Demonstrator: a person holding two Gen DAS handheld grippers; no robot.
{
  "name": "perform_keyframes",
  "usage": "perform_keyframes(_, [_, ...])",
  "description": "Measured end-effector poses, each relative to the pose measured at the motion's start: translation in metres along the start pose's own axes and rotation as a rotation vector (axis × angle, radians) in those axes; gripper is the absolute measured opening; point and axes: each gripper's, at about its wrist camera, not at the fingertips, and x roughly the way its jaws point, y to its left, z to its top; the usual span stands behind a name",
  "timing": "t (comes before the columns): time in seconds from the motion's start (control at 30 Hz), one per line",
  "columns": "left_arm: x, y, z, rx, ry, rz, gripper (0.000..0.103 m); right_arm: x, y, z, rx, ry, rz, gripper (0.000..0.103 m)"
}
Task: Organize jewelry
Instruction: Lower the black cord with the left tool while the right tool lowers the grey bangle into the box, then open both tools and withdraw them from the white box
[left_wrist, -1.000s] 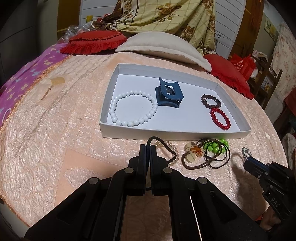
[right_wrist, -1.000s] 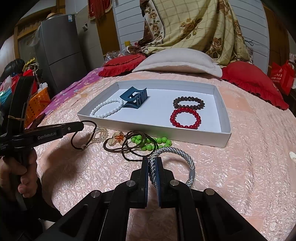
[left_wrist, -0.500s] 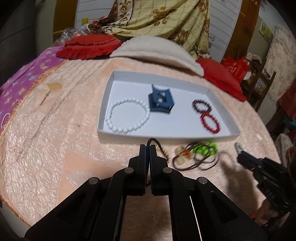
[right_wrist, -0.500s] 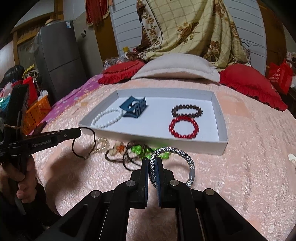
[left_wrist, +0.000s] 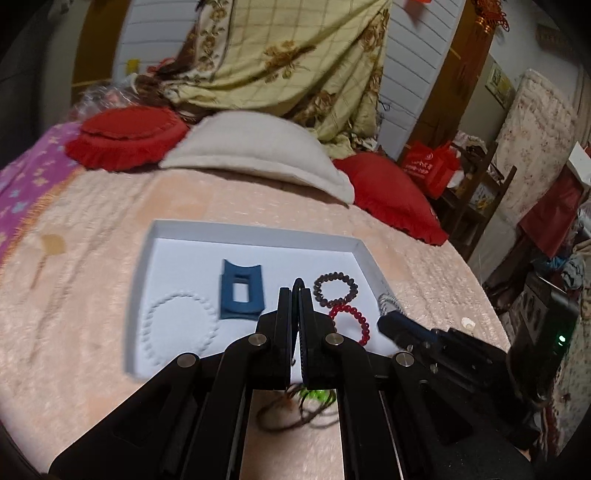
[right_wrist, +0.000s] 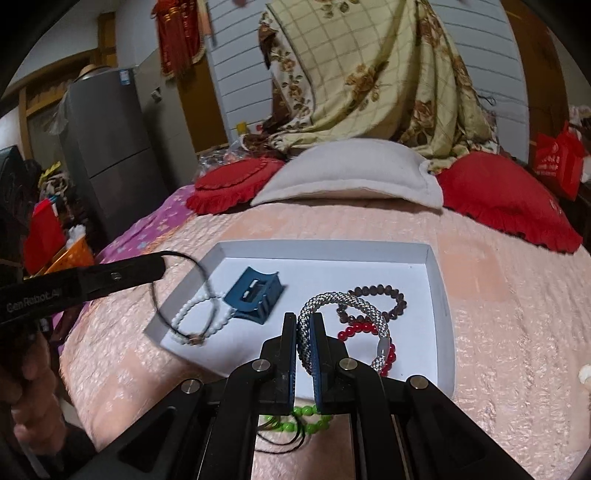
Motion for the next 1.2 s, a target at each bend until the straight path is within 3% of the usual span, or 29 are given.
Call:
perform_keyframes(0.07, [0.024, 0.005, -0.005, -0.003, 0.042, 0.007, 0.002, 0.007, -0.001, -0.001, 0.002, 0.011, -0.006, 0.006])
perform_keyframes(0.23, [0.068, 0.034, -0.034, -0.054, 0.174, 0.143, 0.002, 0.028, 0.000, 0.000, -0.025, 0.035, -0.007, 0.006])
perform_keyframes(0.4, [0.069, 0.037, -0.036, -0.043, 0.170, 0.192, 0.002, 0.063, 0.011, -0.001, -0.034, 0.105, 0.028, 0.006])
perform_keyframes(0.67, [0.075, 0.046, -0.037, -0.079, 0.207, 0.188, 0.004, 0.092, 0.020, -0.009, -0.028, 0.170, -0.006, 0.006])
perform_keyframes(0.77, [0.073, 0.046, -0.036, -0.082, 0.204, 0.183, 0.019, 0.094, 0.015, -0.010, -0.001, 0.182, 0.001, 0.006])
perform_keyframes(0.83, [0.071, 0.046, -0.035, -0.087, 0.190, 0.188, 0.041, 0.094, 0.013, -0.010, 0.017, 0.183, 0.012, 0.006])
perform_keyframes(0.87, [0.069, 0.047, -0.035, -0.091, 0.184, 0.190, 0.044, 0.094, 0.013, -0.010, 0.022, 0.181, 0.013, 0.006])
perform_keyframes(1.0, [0.066, 0.050, -0.032, -0.100, 0.172, 0.204, 0.045, 0.092, 0.012, -0.009, 0.033, 0.176, 0.028, 0.007])
perform_keyframes(1.1, [0.061, 0.055, -0.029, -0.118, 0.154, 0.209, 0.045, 0.089, 0.013, -0.008, 0.037, 0.160, 0.037, 0.025])
perform_keyframes(1.2, [0.052, 0.061, -0.022, -0.124, 0.123, 0.212, 0.045, 0.079, 0.011, -0.005, 0.044, 0.116, 0.024, 0.028])
